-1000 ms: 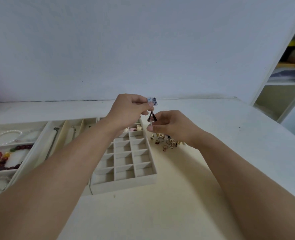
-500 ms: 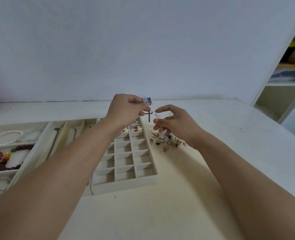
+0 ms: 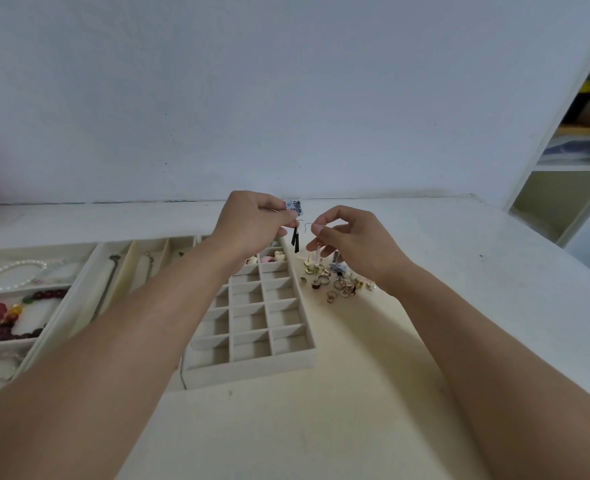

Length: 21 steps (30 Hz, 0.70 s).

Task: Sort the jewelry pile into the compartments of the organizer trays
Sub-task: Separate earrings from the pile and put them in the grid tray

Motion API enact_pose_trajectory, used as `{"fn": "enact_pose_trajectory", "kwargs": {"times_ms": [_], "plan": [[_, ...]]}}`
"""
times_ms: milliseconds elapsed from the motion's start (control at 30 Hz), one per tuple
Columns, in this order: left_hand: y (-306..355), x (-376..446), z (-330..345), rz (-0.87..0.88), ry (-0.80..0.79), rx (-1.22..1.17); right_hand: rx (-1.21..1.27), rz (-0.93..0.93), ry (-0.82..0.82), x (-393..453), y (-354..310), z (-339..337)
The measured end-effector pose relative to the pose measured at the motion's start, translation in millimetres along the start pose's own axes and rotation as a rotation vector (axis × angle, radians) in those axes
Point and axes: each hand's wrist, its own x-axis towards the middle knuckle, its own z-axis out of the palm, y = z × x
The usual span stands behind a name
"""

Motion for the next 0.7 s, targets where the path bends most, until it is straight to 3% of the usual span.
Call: {"fn": "enact_pose_trajectory", "kwargs": {"times_ms": [100,267,467,700], "plan": [[0,0,-1,0.003,-0.009,0.017,-0.134,0.008,-0.030,2,0,-9],[2,-1,-1,-0.004,-0.024,0.017,-0.372,0.049,-0.222,-1,0,-25],[2,-2,-1,-0.009,-0.040,0.039,-0.539,0.048,0.005,9,14,-32],[5,-6,0,-0.002,-0.038,-0.002,-0.647,0.108,-0.071,9,26,-27]]}}
